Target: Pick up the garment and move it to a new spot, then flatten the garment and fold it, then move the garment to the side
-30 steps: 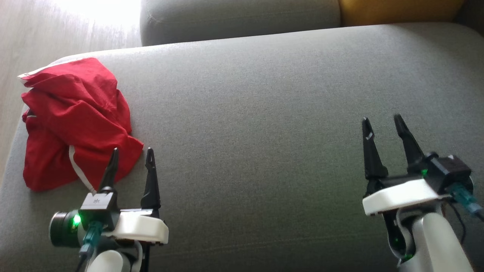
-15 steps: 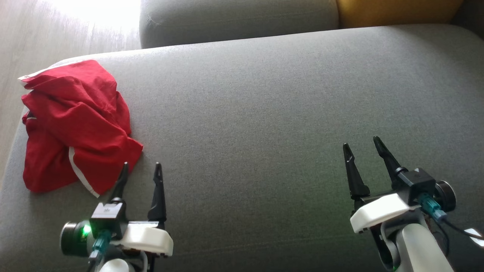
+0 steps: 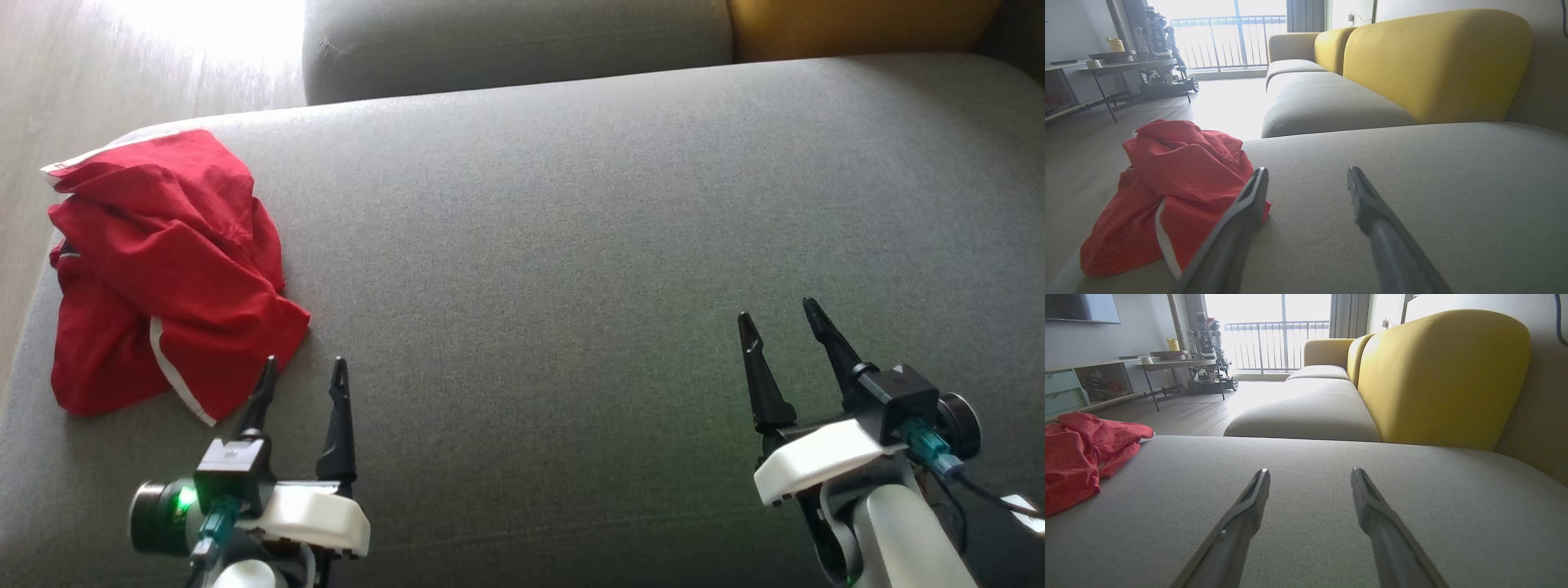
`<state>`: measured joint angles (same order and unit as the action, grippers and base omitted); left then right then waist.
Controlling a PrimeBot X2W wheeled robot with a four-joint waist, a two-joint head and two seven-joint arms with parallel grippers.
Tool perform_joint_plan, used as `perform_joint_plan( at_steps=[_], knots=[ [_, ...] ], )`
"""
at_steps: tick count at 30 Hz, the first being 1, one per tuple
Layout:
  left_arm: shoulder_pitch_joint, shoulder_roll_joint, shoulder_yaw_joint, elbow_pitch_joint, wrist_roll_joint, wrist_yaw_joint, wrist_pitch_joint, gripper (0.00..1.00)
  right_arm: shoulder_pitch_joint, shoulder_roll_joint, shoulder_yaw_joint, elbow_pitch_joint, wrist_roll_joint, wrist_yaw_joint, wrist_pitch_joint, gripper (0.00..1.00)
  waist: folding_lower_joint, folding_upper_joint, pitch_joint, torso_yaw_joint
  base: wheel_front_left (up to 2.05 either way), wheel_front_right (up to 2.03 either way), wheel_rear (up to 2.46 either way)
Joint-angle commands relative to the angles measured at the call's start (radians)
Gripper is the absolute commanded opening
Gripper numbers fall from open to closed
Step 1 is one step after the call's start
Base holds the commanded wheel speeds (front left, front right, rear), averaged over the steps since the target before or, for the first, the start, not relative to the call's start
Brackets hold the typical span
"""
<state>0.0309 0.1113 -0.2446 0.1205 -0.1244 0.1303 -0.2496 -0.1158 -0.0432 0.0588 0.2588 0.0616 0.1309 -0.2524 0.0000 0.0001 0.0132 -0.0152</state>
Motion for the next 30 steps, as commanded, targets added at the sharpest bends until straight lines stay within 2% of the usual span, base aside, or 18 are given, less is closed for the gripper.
perform_joint_plan(
  at_steps=[1, 30],
  knots=[
    [-0.041, -0.005, 0.039, -0.027, 0.014, -0.009, -0.012, 1.0, -0.055, -0.007, 0.023, -0.031, 0.005, 0.0, -0.009, 1.0, 0.0, -0.0001, 0.003, 0.0, 0.0, 0.0, 0.0],
    [-0.034, -0.049, 0.098, -0.016, 0.044, -0.066, -0.012, 1.0, -0.053, -0.007, 0.027, -0.028, 0.012, 0.0, -0.009, 1.0, 0.0, -0.0001, 0.006, 0.005, 0.0, 0.0, 0.0]
  ],
)
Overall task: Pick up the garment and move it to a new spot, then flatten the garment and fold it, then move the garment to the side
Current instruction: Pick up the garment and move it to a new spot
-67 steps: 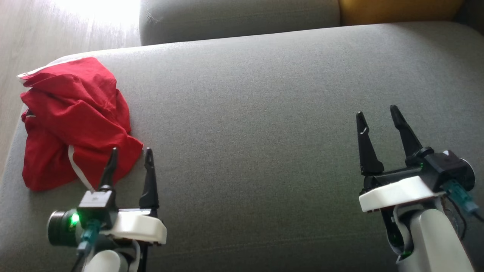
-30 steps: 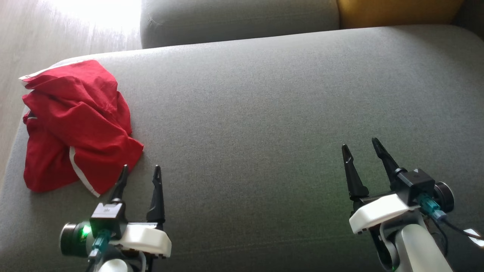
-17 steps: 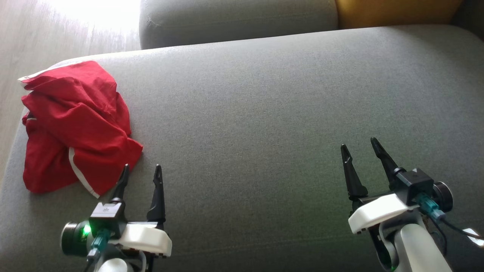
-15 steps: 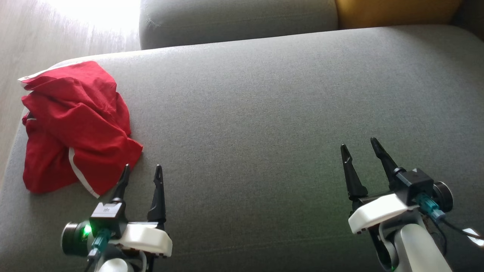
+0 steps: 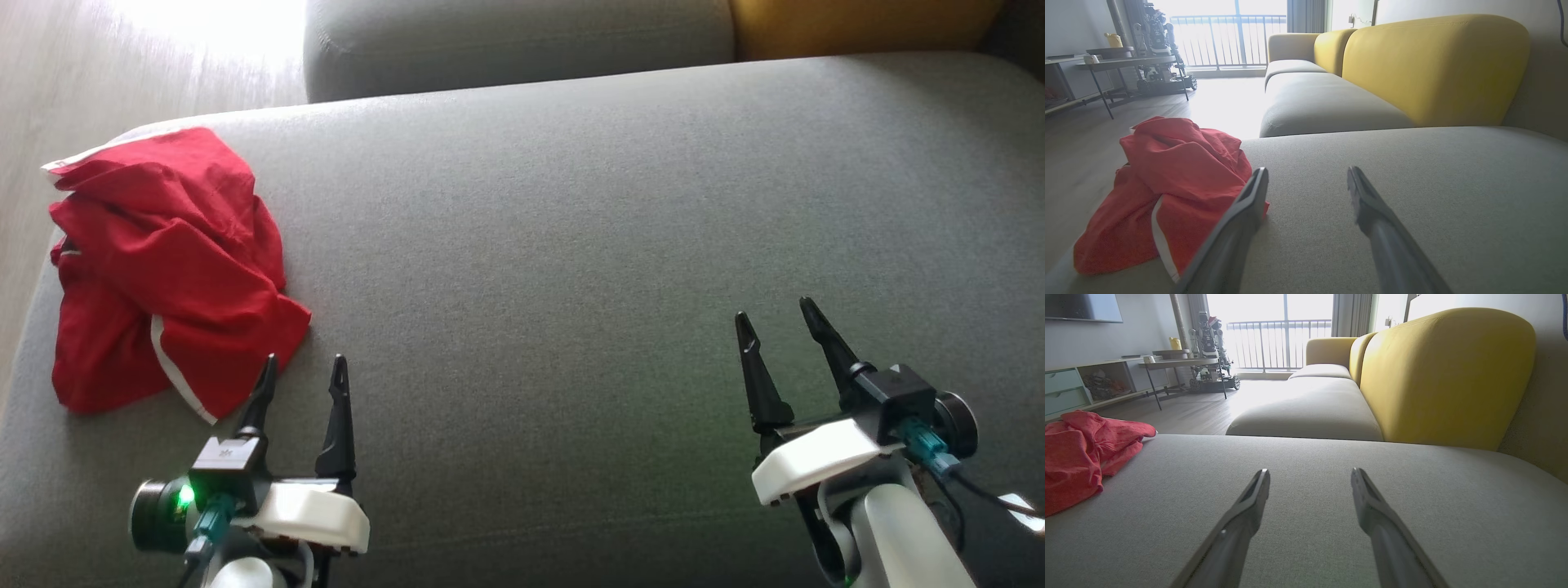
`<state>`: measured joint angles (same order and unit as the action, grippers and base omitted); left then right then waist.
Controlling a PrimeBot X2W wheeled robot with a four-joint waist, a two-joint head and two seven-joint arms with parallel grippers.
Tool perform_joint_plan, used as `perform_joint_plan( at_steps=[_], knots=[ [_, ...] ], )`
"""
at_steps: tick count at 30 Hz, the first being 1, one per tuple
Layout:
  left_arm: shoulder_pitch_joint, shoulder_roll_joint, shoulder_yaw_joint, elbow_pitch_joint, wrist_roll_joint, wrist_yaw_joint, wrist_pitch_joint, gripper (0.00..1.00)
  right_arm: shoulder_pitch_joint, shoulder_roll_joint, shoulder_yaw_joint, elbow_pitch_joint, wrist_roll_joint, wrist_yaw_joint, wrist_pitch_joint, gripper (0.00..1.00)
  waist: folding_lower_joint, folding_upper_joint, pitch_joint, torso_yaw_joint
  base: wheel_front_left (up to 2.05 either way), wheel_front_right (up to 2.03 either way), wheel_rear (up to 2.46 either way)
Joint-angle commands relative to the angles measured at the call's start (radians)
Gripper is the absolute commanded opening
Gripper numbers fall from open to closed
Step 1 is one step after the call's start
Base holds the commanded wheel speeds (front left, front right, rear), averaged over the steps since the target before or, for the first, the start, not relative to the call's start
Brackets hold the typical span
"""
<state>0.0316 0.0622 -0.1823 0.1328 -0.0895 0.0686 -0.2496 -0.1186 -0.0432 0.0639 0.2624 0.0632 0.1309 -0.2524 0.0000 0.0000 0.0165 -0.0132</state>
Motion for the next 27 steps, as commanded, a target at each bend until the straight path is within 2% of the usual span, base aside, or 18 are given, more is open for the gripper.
perform_joint_plan(
  at_steps=[1, 8, 27],
  knots=[
    [-0.038, -0.001, 0.035, -0.028, 0.01, -0.006, -0.012, 1.0, -0.051, -0.007, 0.023, -0.034, 0.011, 0.0, -0.009, 1.0, 0.0, 0.0, 0.006, 0.007, 0.0, 0.0, 0.0],
    [-0.058, -0.004, 0.039, -0.026, 0.014, -0.013, -0.012, 1.0, -0.052, -0.007, 0.034, -0.064, 0.012, 0.0, -0.009, 1.0, 0.0, 0.0, 0.026, 0.066, 0.0, 0.0, 0.0],
    [-0.004, 0.009, 0.094, -0.043, 0.034, -0.022, -0.012, 1.0, -0.005, -0.007, 0.107, -0.088, 0.047, 0.0, -0.009, 1.0, 0.0, 0.0, -0.024, 0.41, 0.0, 0.0, 0.0]
  ],
)
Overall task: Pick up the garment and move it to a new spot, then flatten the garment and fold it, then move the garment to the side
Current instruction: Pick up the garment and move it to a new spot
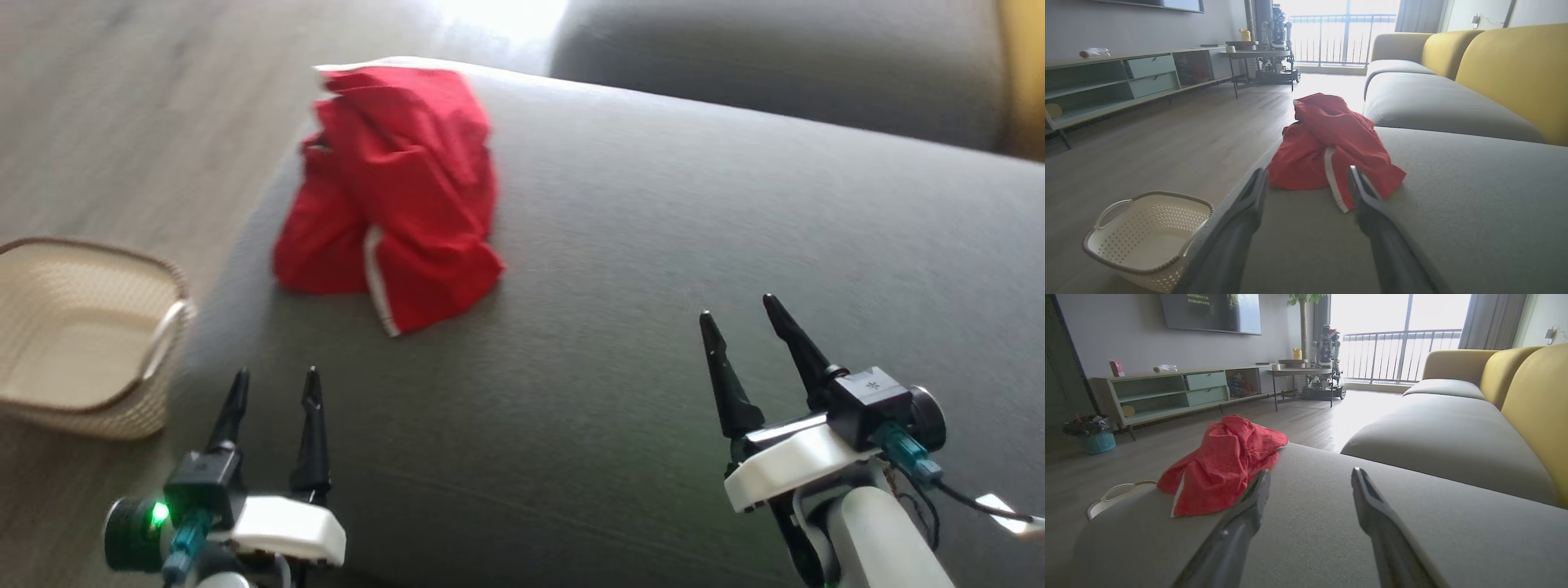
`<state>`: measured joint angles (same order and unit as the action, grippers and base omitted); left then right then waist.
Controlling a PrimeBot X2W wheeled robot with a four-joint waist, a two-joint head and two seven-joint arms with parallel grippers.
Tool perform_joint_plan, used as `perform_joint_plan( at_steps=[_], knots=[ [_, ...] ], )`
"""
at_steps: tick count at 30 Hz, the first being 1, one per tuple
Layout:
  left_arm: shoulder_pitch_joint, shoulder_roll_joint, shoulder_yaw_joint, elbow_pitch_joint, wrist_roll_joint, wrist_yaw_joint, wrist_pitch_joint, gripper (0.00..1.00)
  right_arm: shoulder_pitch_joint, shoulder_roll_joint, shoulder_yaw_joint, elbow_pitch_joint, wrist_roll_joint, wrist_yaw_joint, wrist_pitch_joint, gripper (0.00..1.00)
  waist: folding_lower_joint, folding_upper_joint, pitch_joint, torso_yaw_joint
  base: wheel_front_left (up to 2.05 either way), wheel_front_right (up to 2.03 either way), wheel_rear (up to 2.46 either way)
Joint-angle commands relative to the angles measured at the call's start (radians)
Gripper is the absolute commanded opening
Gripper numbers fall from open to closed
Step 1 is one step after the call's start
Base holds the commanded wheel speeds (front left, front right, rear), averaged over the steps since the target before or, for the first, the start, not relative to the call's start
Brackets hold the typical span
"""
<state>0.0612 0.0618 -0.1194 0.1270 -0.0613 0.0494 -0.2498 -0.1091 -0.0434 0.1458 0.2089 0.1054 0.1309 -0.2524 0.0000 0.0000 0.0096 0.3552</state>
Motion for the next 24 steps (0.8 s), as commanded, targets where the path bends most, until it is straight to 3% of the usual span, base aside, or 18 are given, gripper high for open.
perform_joint_plan(
  at_steps=[1, 9, 24],
  knots=[
    [-0.03, 0.01, 0.032, -0.038, 0.007, -0.003, -0.012, 1.0, -0.013, -0.007, 0.029, -0.035, 0.008, 0.0, -0.009, 1.0, 0.0, 0.0, -0.019, 0.057, 0.0, 0.0, 0.0],
    [0.001, 0.009, 0.055, -0.061, 0.002, 0.005, -0.012, 1.0, -0.023, -0.007, 0.074, -0.026, 0.018, 0.0, -0.009, 1.0, 0.0, 0.0, -0.011, 0.123, 0.0, 0.0, 0.0],
    [0.002, 0.006, 0.057, -0.078, 0.008, -0.003, -0.012, 1.0, -0.036, -0.007, 0.067, -0.012, 0.022, 0.0, -0.009, 1.0, 0.0, 0.0, -0.006, 0.119, 0.0, 0.0, 0.0]
  ],
)
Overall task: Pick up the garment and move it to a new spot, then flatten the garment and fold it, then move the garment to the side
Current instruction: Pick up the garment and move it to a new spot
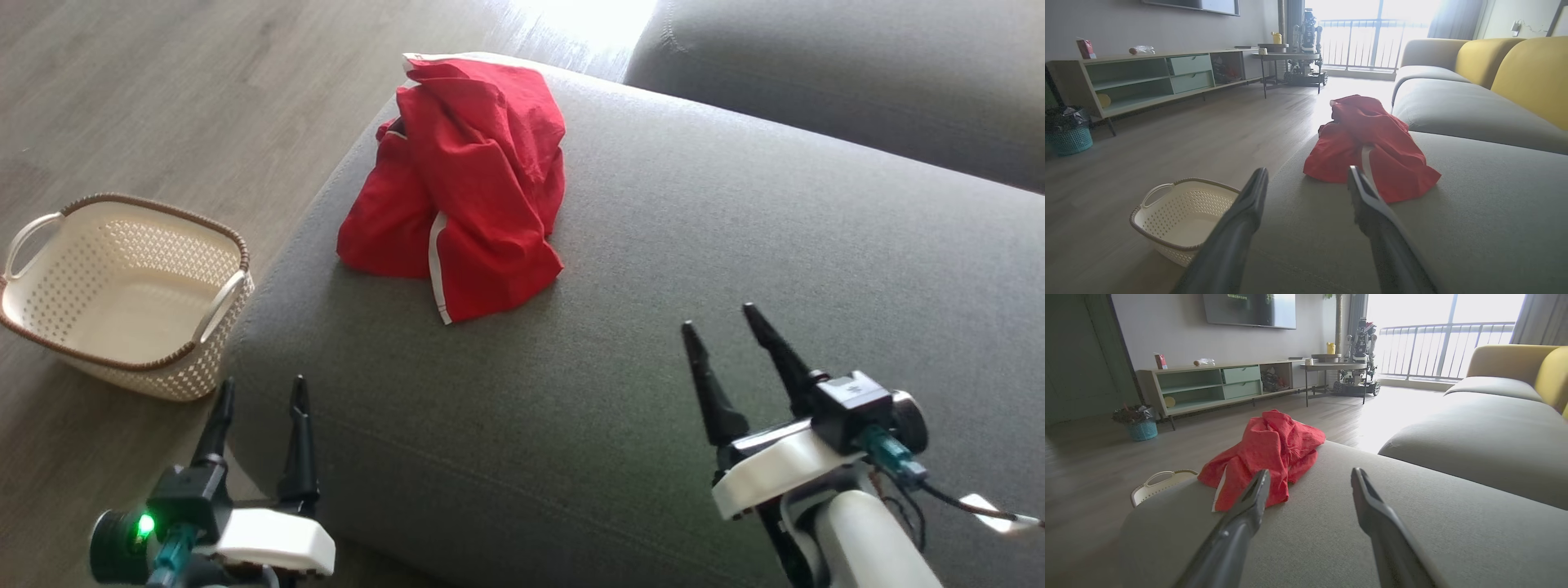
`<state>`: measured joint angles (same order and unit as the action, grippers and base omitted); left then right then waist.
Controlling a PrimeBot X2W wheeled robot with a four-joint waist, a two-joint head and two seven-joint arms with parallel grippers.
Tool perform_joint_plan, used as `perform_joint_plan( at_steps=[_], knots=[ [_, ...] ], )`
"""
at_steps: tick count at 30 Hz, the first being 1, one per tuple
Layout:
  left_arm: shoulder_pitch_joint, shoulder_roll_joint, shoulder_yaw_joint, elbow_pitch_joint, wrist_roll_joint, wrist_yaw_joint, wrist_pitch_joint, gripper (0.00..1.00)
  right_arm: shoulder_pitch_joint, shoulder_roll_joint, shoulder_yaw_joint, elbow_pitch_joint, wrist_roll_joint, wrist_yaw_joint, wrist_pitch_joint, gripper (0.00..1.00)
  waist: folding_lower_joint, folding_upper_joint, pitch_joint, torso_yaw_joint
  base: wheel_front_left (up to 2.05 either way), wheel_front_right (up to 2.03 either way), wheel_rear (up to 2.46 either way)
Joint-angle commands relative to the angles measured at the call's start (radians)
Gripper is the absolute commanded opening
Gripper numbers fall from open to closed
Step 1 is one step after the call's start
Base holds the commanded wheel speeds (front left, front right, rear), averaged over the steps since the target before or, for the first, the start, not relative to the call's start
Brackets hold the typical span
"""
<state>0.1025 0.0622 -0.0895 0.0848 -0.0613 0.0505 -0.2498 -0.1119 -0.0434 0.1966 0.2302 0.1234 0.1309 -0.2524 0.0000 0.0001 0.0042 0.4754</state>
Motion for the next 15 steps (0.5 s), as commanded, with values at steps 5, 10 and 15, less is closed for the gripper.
perform_joint_plan(
  at_steps=[5, 10, 15],
  knots=[
    [-0.062, 0.034, 0.026, -0.017, 0.003, -0.045, -0.012, 1.0, -0.025, -0.007, -0.007, -0.048, -0.005, 0.0, -0.009, 1.0, 0.0, -0.0001, 0.021, -0.031, 0.0, 0.0, 0.0],
    [-0.163, 0.074, 0.047, -0.027, -0.025, -0.093, -0.012, 1.0, -0.06, -0.007, -0.047, -0.085, -0.059, 0.0, -0.009, 1.0, 0.0, -0.0001, 0.124, -0.105, 0.0, 0.0, 0.0],
    [-0.313, 0.129, 0.069, 0.016, -0.094, -0.143, 0.026, 1.0, -0.095, -0.007, -0.057, -0.119, -0.098, 0.0, 0.0, 1.0, 0.0, -0.0001, 0.203, -0.155, 0.0, 0.0, 0.0]
  ],
)
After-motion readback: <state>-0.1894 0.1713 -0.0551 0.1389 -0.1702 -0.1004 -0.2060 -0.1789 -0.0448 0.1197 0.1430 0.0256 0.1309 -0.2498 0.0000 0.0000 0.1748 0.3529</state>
